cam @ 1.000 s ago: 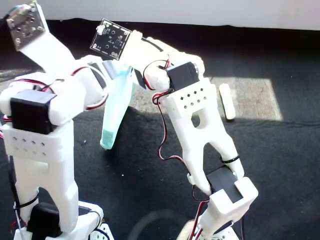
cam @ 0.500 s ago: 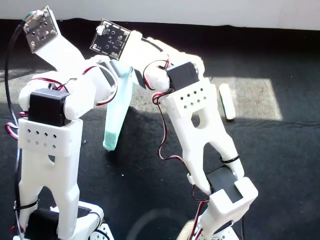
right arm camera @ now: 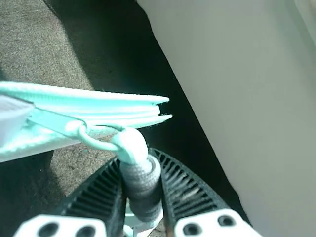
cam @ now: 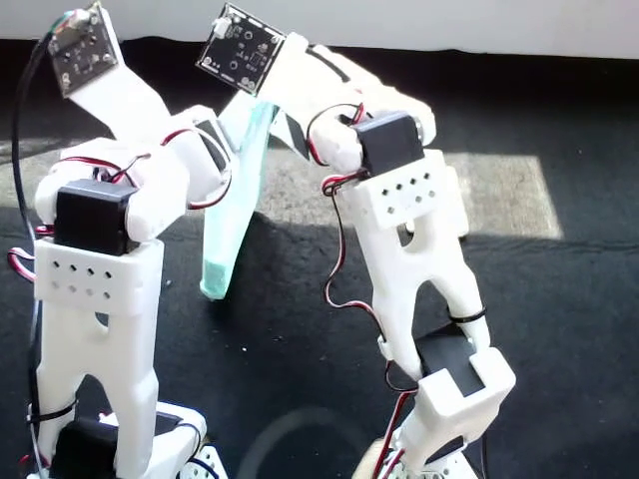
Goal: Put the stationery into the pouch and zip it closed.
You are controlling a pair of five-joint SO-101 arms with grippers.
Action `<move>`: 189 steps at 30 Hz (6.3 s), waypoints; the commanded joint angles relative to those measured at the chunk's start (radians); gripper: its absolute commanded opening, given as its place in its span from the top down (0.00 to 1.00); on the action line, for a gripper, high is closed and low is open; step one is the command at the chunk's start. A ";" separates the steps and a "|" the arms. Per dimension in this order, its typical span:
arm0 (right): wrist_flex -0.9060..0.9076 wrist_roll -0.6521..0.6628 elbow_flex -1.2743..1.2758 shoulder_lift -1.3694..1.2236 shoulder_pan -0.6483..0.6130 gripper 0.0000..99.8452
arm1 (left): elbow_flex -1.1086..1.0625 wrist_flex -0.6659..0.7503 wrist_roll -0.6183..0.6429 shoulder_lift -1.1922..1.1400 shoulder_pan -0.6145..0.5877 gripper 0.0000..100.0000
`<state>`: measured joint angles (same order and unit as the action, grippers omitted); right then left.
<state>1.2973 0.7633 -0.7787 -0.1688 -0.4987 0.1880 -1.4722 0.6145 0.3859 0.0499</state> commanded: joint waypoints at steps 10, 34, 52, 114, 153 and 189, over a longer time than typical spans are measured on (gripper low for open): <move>0.145 0.011 -0.070 0.008 0.038 0.99 | -0.005 0.213 -0.166 -0.001 -0.021 0.99; 0.464 0.014 -0.087 0.124 0.056 0.99 | -0.016 -0.074 -0.537 -0.008 0.108 0.99; 0.463 -0.127 -0.087 0.117 0.053 0.99 | -0.015 -0.203 -0.066 -0.007 -0.071 0.79; 0.401 -0.127 -0.124 0.116 0.297 0.99 | -0.228 0.109 -0.565 0.001 -0.114 0.99; 0.458 -0.037 -0.124 0.116 0.357 0.99 | -0.220 0.095 -0.565 0.004 -0.116 0.99; 0.463 -0.292 0.231 0.366 0.114 0.69 | -0.288 0.167 -0.628 0.140 -0.252 0.99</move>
<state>1.7499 0.4826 -0.6268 0.1580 -0.3851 -0.0806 -1.3234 -0.0069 0.4979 -0.1956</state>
